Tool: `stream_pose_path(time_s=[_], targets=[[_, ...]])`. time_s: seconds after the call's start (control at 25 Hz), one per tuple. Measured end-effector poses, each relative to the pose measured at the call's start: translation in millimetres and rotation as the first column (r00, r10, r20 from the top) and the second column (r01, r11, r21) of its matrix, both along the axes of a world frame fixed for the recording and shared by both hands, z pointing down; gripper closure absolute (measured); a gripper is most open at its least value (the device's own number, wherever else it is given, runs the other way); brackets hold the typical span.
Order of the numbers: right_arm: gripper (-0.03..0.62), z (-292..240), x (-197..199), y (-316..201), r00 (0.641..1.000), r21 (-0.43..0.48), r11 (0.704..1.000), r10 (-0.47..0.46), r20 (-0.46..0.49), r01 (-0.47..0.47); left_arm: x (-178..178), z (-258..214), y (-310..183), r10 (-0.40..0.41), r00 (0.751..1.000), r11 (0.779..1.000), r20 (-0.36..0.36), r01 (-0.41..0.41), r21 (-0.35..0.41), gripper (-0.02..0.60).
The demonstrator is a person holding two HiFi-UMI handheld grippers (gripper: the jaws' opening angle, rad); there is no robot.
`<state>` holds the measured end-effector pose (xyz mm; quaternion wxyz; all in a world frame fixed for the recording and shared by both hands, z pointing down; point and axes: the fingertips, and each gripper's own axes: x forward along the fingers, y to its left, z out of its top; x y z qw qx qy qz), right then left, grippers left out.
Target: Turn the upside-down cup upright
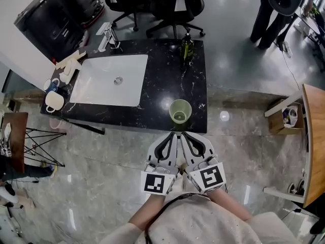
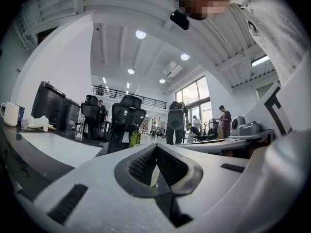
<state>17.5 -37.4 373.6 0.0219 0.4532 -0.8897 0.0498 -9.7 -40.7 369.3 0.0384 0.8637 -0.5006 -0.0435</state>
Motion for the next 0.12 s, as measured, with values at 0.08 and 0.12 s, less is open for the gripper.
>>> stream_pose_path(time_s=[0.08,0.12], targets=[[0.588,-3.3,-0.7,-0.7,1.000,0.008,1.000,-0.004,0.004,0.004,0.6,-1.5,-0.4,-0.004,1.000,1.000,0.001,0.004,0.004,0.575],[0.588,-5.4,-1.3,-0.9,1.000,0.013,1.000,-0.007,0.006,0.007,1.1,-2.1,-0.6,-0.006,1.000,1.000,0.001,0.006,0.006,0.574]])
